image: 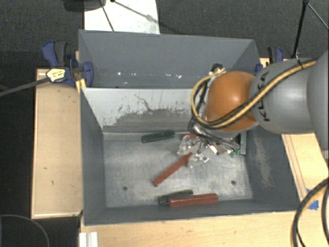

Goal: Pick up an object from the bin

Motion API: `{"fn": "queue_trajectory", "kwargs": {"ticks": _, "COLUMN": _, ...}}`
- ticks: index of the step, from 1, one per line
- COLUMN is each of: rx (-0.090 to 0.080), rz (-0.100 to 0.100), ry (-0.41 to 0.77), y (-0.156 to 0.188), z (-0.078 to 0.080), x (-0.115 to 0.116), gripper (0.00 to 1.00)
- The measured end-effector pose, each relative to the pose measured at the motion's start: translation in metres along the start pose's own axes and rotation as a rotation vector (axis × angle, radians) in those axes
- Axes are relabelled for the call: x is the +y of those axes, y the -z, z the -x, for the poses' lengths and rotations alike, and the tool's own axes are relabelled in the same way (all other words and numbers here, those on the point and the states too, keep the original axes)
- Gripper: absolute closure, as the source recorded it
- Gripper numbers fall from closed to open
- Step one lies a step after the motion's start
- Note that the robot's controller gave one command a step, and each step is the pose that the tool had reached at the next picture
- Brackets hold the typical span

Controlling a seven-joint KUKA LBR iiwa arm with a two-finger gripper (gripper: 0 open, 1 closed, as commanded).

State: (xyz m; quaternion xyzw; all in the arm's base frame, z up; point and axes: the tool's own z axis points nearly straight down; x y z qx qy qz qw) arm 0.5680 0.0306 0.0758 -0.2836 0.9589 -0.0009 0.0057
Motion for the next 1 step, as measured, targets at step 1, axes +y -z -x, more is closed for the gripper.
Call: {"fn": "queue_trajectory", "kwargs": {"ticks": 1, "rx": 0.004, "rz": 0.001, "ry": -0.022, "y": 0.1623, "z": -0.0011, "x": -0.0163, "gripper": 1.0}}
